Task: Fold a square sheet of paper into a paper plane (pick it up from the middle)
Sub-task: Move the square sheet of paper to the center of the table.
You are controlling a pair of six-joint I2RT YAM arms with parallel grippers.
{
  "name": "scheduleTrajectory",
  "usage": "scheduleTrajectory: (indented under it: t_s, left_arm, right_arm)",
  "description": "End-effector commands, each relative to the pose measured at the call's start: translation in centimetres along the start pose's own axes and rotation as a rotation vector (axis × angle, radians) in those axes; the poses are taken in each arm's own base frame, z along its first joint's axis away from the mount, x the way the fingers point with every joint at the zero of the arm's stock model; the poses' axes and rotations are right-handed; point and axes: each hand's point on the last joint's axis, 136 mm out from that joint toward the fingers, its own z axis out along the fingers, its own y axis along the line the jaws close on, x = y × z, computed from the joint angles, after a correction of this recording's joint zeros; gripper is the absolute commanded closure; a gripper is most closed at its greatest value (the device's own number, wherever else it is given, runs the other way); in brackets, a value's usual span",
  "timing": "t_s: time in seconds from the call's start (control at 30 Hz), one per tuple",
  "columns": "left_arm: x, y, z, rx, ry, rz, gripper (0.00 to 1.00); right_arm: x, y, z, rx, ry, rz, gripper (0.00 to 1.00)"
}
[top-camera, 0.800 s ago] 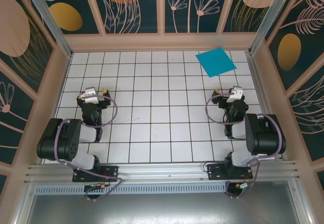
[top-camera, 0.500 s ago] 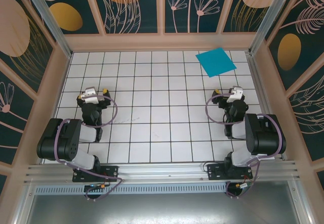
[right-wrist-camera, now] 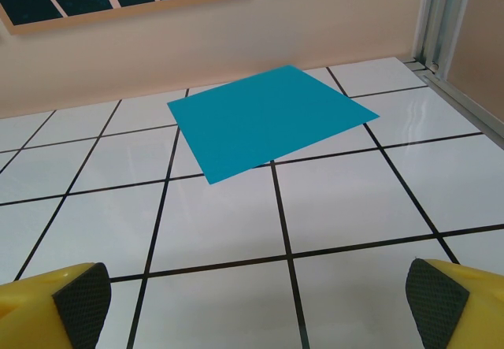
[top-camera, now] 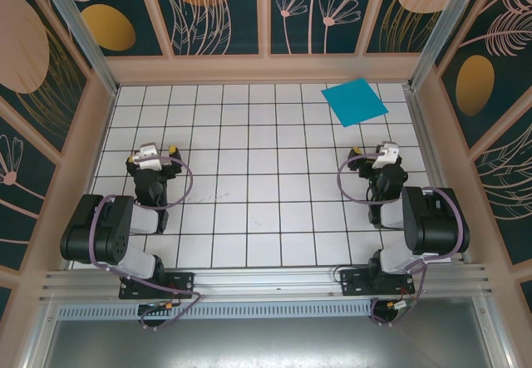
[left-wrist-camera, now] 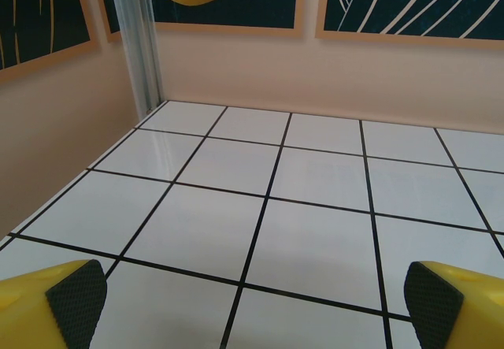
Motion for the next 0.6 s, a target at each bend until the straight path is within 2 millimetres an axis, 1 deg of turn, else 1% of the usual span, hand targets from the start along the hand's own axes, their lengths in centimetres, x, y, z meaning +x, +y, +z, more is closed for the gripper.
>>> scheduleTrajectory:
  t_s: [0.0, 0.1, 0.17, 0.27, 0.3, 0.4, 0.5, 0.57]
  left_arm:
    - [-0.9, 0.0, 0.1, 0.009, -0.036, -0.015, 0.01]
    - [-1.4, 0.3, 0.0, -0.006, -0.051, -0.021, 0.01]
    - [-2.2, 0.9, -0.2, -0.041, -0.054, -0.037, 0.01]
    - [-3.8, 1.5, -0.3, -0.086, -0.035, -0.056, 0.01]
    - [-3.8, 1.6, -0.3, -0.096, -0.008, -0.058, 0.01]
    - [-5.0, 2.1, -0.4, -0.131, 0.028, -0.131, 0.01]
    - [-6.3, 1.7, -0.4, -0.122, 0.064, -0.242, 0.01]
    - [-6.6, 1.7, -0.3, -0.156, 0.131, -0.359, 0.01]
  right_arm:
    - [-0.9, 0.2, 0.4, -0.017, -0.026, -0.013, 0.01]
    - [-1.0, 0.1, 0.3, -0.012, -0.031, -0.014, 0.01]
    - [-2.0, -0.2, 0.6, 0.028, -0.025, -0.011, 0.01]
    - [-3.6, -1.6, 1.7, 0.176, 0.055, 0.018, 0.01]
    - [-3.9, -1.8, 2.0, 0.202, 0.083, 0.043, 0.01]
    - [-4.7, -1.3, 3.0, 0.209, 0.166, 0.141, 0.01]
    - [-5.4, 0.3, 4.7, 0.150, 0.255, 0.206, 0.01]
    - [-5.8, 2.0, 6.4, 0.066, 0.318, 0.225, 0.01]
